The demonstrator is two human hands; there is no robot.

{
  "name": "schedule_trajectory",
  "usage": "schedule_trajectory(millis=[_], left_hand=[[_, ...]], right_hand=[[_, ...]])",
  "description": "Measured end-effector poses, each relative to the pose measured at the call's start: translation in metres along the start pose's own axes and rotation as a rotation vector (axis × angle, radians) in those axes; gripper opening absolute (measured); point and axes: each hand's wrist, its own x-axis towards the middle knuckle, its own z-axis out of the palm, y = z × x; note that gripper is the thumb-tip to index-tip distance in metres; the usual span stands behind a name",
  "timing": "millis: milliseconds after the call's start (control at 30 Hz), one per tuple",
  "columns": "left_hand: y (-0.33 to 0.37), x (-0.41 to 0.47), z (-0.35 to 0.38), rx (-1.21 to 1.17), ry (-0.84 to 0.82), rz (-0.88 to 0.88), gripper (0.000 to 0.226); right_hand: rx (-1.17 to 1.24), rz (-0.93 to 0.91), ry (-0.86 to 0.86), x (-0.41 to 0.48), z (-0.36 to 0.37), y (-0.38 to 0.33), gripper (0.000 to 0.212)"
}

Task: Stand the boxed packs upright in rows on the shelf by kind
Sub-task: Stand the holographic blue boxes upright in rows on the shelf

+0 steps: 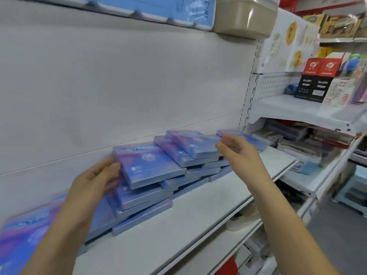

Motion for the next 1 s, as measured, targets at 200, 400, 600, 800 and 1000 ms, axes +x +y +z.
schedule_trajectory(millis=[200,400,600,800,1000], left_hand=[[0.01,0.023,0.022,0.251,0.167,-0.041,0.065],[0.015,0.035,0.037,0.46,0.147,-0.073,0.036],[0.018,0.04,0.037,0.34,0.202,-0.139,0.029],[0.016,0.013,0.011,0.157,0.358,-0.05,0.055],[0.02,-0.037,-0.033,-0.017,0.411,0.07,0.034]], right_hand=[[-0.208,0.082,-0.139,0.093,-0.012,0.029,0.06],[-0.606,0.122,-0.352,0.126,0.011,0.04,0.1],[-0.756,0.107,-0.375,0.132,0.024,0.044,0.111],[-0.37,0.11,-0.346,0.13,0.021,0.039,0.091],[0.362,-0.025,-0.245,0.113,0.016,0.009,0.027]])
